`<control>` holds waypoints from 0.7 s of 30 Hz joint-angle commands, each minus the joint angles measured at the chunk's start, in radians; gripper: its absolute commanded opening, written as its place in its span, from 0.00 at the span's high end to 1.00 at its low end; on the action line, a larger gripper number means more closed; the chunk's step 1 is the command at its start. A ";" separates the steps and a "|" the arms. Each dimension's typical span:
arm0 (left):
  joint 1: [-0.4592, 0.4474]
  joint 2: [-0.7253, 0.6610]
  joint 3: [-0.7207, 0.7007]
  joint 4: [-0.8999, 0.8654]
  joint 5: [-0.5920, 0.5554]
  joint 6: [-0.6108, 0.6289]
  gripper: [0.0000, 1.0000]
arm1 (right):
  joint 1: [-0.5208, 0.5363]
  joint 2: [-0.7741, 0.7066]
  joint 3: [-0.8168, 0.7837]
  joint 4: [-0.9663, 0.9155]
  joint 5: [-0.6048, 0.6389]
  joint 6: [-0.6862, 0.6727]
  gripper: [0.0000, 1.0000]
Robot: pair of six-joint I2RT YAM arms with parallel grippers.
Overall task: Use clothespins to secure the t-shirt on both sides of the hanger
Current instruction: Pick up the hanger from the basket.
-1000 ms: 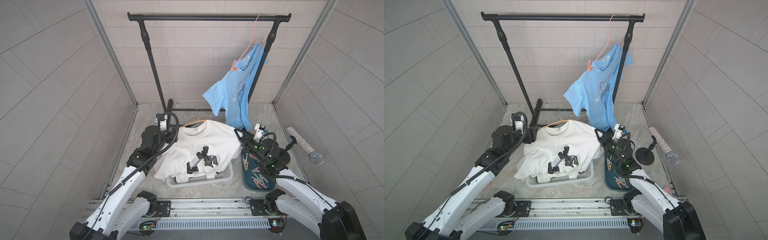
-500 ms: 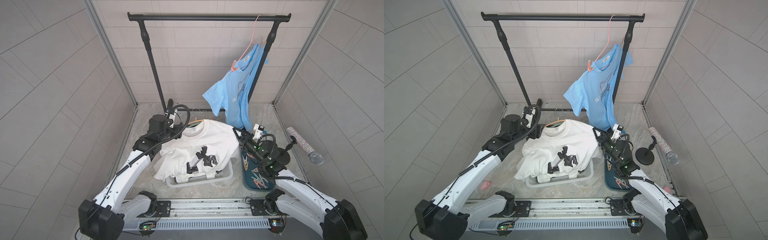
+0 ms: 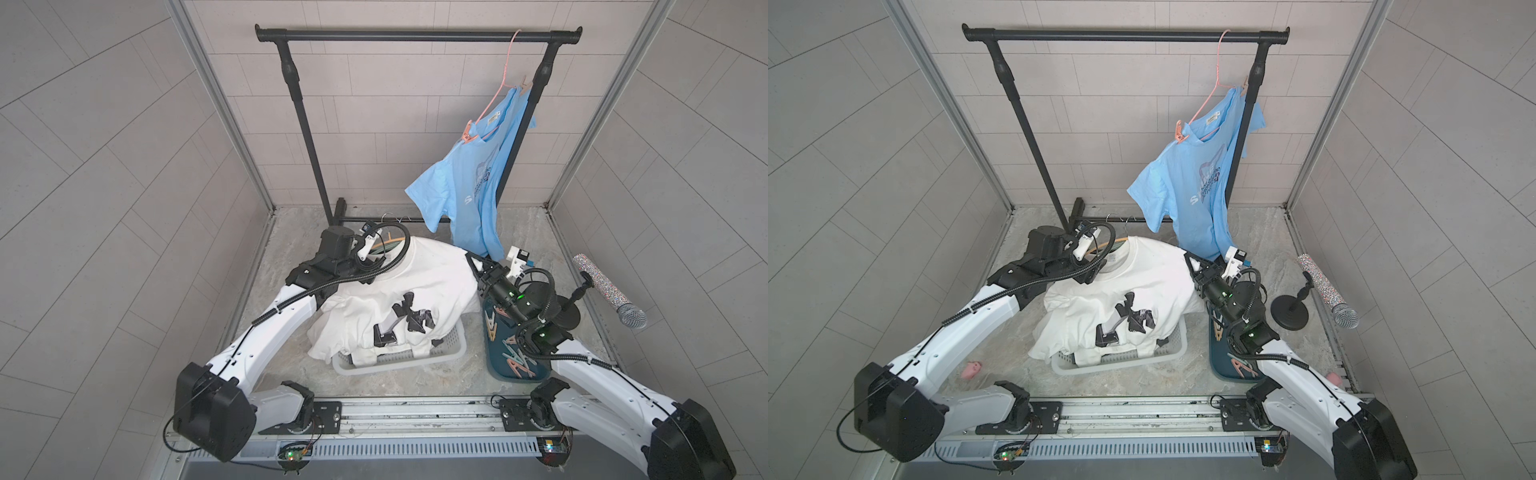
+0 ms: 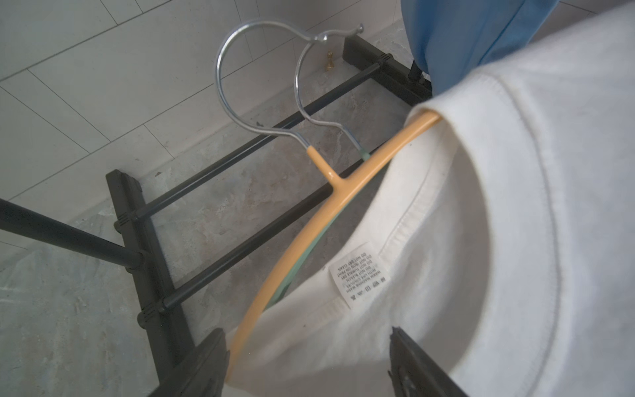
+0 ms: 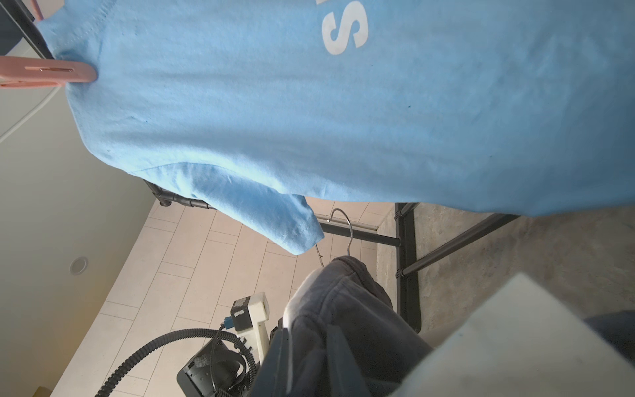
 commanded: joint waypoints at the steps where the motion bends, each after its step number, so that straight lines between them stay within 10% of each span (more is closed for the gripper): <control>1: -0.007 0.024 0.029 0.052 -0.054 0.085 0.23 | 0.012 -0.026 0.020 0.183 -0.003 0.069 1.00; 21: 0.024 0.145 -0.002 0.264 0.251 0.201 0.52 | 0.024 -0.045 -0.016 0.233 -0.006 0.112 1.00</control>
